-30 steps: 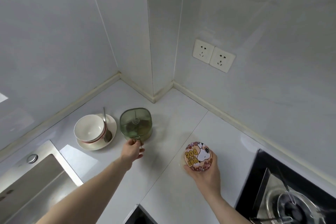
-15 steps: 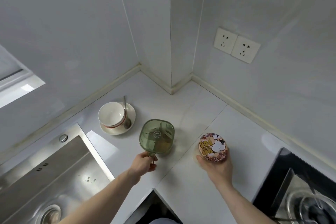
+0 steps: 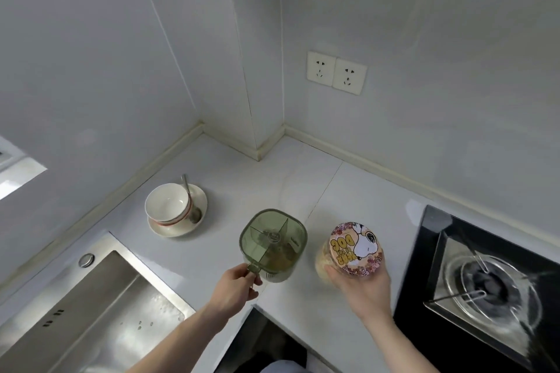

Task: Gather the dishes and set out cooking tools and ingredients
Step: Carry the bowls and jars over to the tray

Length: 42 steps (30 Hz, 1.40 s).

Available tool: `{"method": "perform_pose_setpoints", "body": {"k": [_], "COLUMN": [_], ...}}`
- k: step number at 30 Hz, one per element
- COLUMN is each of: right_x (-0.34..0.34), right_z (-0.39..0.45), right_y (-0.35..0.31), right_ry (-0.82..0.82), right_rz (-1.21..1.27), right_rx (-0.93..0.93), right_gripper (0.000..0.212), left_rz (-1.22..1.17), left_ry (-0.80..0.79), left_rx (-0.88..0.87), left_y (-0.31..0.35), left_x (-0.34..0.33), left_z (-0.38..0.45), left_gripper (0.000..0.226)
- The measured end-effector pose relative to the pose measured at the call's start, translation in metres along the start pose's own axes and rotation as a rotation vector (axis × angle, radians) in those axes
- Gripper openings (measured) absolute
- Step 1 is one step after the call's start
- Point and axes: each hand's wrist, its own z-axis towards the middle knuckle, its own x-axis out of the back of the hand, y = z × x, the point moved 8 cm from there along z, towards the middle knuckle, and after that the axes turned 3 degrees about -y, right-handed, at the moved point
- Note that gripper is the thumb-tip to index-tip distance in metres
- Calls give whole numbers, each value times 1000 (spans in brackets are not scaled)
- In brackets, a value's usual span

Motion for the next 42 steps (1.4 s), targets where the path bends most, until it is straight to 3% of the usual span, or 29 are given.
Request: {"method": "perform_pose_setpoints", "body": {"k": [10, 21, 26, 32, 38, 42], "right_x": [38, 113, 166, 269, 404, 484], "right_z": [-98, -239, -287, -362, -459, -514], "right_y": [-10, -11, -11, -18, -17, -11], "right_ry": [152, 395, 514, 634, 764, 831], "right_rz": [-123, -167, -126, -109, -187, -203], "right_rx": [8, -11, 31, 71, 90, 96], "right_gripper": [87, 80, 77, 90, 84, 69], "left_rz": [183, 262, 308, 412, 373, 340], "left_ry": [-160, -318, -422, -509, -631, -707], "left_rx": [-164, -295, -325, -430, -456, -448], "left_y": [11, -1, 5, 8, -18, -33], "left_x": [-17, -70, -129, -238, -371, -450], "left_z": [-60, -148, -188, -254, -339, -399], "left_gripper": [28, 27, 27, 27, 23, 24]}}
